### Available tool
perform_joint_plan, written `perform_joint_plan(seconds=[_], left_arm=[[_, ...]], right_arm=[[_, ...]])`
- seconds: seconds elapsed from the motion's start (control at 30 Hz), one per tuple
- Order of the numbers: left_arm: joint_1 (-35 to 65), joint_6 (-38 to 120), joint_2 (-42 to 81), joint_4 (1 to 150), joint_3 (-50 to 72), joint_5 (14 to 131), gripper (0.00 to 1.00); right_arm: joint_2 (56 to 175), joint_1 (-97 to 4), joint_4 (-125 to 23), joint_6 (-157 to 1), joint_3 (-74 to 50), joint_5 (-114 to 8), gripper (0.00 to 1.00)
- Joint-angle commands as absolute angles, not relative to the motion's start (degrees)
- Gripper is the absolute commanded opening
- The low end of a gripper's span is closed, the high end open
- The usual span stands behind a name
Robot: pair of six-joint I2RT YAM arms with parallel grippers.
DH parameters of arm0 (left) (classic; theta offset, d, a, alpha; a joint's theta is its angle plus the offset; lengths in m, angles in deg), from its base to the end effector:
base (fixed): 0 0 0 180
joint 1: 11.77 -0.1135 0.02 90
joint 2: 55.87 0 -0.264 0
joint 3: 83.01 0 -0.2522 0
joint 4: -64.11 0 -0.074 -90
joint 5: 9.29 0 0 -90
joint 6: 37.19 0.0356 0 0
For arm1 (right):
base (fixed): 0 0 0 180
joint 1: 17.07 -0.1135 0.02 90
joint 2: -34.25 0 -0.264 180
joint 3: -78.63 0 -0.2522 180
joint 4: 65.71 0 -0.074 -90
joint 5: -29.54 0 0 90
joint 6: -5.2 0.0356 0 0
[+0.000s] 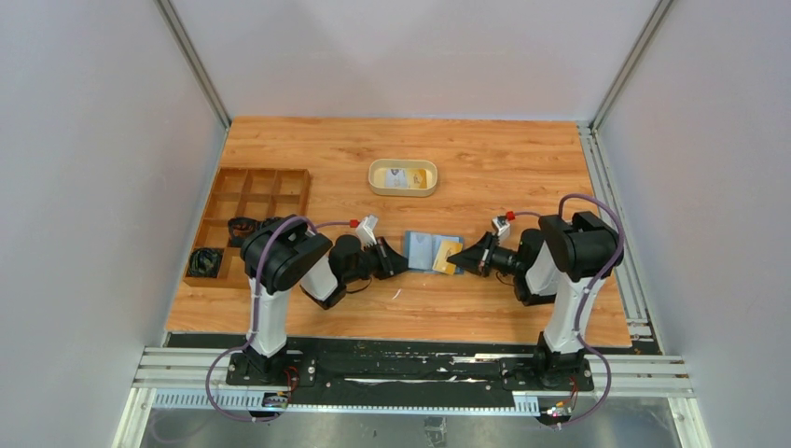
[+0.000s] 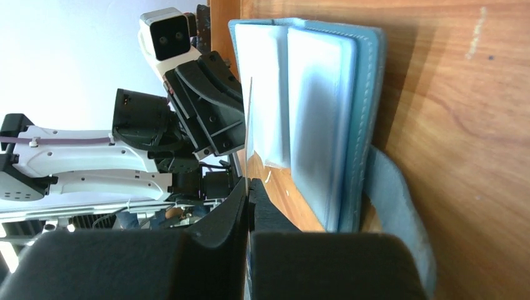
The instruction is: Take the credit cards out of the card holder
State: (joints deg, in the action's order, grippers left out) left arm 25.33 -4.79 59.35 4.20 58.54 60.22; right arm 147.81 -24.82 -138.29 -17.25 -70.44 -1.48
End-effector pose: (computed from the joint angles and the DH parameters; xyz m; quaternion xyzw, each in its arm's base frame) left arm 0.2261 -0.1866 0.0757 -0.0364 0.7966 -0.5280 0.2922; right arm 0.2424 0.0638 0.0893 0.0583 0.7359 0.6403 0.2123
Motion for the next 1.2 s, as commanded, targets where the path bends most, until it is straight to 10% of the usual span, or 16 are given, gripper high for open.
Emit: perform_joint_plan(seconds=[0.0,0.2,0.43,1.17], left_arm=[[24.99,-2.03,59.81,14.86,61.93,63.32,0.00],[23.94,-1.74,54.87,19.87,61.65,63.01,0.00],[23.71,4.88,44.38,40.36,56.81,67.18,0.00],[17.52,14.73,33.18,66.38,49.14,69.09,0.00]], right_arm=[[143.40,-23.43,-137.33,-18.92,-70.81,2.03,0.00],[132.26,-24.17,-119.77,-21.94,-63.33,-0.14,0.00],[119.30,-29.79,-53.58,-57.13,-30.63,-15.49,0.00],[156.42,-33.87,-24.90,-60.00,27.73,-23.08,0.00]])
